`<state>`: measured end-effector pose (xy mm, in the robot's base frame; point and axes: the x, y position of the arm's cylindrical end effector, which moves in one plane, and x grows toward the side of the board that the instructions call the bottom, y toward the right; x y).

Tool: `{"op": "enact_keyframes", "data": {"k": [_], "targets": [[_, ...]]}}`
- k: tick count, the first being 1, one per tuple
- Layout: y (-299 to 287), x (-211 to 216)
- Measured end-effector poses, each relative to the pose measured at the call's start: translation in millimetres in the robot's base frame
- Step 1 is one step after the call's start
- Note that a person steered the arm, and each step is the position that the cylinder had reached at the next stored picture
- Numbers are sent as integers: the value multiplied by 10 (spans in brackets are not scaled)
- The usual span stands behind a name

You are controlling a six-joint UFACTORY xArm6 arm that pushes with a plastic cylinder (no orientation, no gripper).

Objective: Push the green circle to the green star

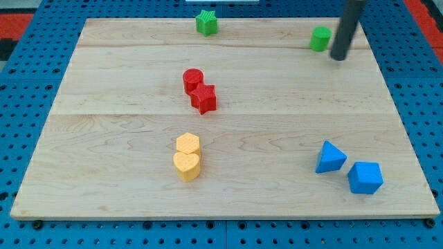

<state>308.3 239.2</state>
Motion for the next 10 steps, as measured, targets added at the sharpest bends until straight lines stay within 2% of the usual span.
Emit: {"op": "enact_keyframes", "data": {"k": [1, 2, 4, 5, 6, 7, 8, 10], "targets": [[-270, -301], [-274, -465], [-800, -751], [-529, -812], [-1051, -856], [-1593, -1083], [-1258, -1124], [-1271, -1170]]}}
